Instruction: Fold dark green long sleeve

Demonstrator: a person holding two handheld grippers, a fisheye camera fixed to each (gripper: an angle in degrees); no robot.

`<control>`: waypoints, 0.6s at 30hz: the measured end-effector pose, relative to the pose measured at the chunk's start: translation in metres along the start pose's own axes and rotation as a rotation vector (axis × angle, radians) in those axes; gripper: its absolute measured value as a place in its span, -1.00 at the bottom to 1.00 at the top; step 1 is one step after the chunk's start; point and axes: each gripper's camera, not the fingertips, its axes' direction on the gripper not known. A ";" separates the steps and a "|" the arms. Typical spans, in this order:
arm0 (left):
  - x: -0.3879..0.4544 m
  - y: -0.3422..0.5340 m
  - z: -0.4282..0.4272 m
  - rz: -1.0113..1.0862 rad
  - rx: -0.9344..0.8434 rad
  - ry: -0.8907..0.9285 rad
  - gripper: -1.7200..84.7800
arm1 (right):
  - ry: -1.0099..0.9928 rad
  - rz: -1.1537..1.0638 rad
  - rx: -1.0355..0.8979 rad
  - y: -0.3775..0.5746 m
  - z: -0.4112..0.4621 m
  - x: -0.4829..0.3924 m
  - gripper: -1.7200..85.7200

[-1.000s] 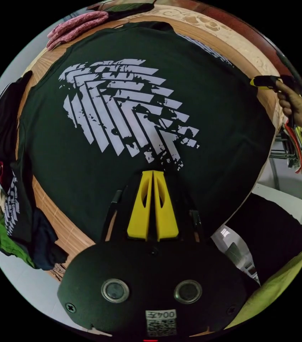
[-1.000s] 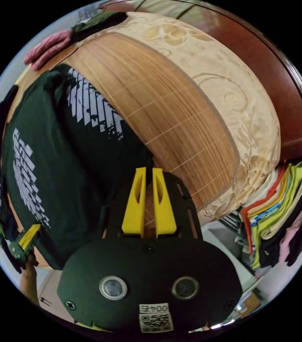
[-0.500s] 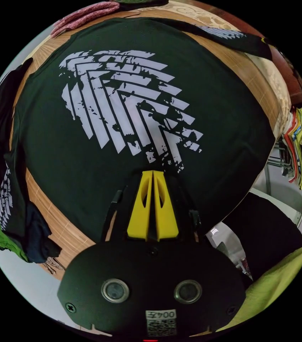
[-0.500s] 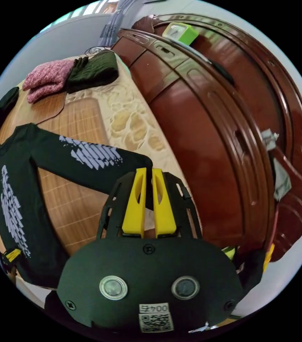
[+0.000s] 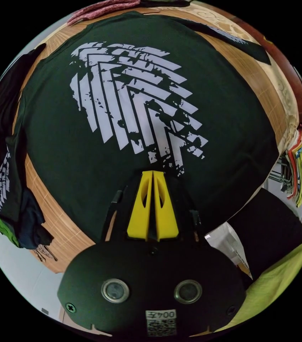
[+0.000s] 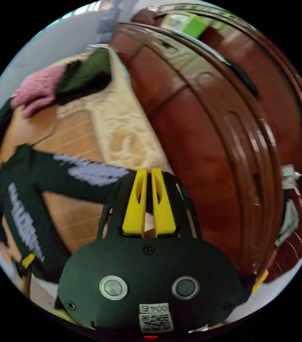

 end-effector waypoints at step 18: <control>-0.016 0.021 0.001 0.027 -0.001 0.082 -0.95 | -0.321 -0.323 -0.426 0.288 0.070 -0.242 -0.98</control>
